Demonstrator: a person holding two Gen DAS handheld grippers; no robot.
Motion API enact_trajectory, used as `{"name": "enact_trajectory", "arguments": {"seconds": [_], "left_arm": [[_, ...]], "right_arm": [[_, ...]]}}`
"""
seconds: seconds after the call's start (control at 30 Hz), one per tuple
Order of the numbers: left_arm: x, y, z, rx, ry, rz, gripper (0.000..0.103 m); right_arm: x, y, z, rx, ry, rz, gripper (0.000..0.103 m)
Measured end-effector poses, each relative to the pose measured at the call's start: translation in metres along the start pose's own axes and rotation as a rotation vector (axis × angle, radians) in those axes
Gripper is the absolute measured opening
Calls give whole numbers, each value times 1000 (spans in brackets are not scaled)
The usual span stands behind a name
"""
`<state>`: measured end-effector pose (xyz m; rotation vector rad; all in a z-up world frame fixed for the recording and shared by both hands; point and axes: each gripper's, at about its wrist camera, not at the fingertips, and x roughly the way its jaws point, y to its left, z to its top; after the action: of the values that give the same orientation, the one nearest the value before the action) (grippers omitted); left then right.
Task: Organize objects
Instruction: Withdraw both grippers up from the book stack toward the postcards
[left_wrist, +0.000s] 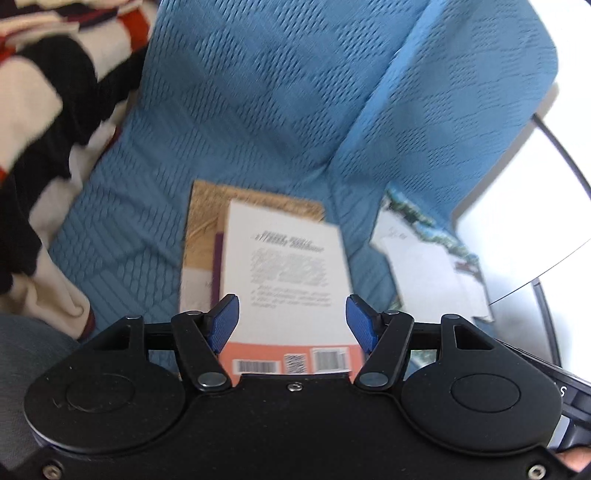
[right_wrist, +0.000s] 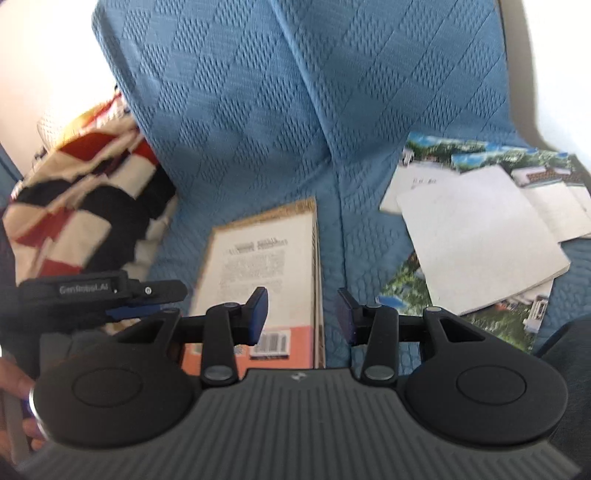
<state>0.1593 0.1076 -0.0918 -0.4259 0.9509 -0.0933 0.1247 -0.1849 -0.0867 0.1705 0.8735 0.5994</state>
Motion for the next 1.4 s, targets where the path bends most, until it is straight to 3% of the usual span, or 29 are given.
{"name": "enact_trajectory", "arguments": {"seconds": [0.33,0.47,0.87,1.4], "left_arm": [[-57,-40,8,62,-96,-35,66],[-73,-62,0,111,-140,-11,69],[-88,-92,-24,84,-112,-88,70],[-88,-108,-35,118,-129,-80,81]], "right_arm": [[-54,14,17,-35,-79,8,44],[-71,17,16,-53,-103,1,44],[-102,6,2,-55,-120,-51,44],[-105,-3,-1,-57,-117,-45,45]]}}
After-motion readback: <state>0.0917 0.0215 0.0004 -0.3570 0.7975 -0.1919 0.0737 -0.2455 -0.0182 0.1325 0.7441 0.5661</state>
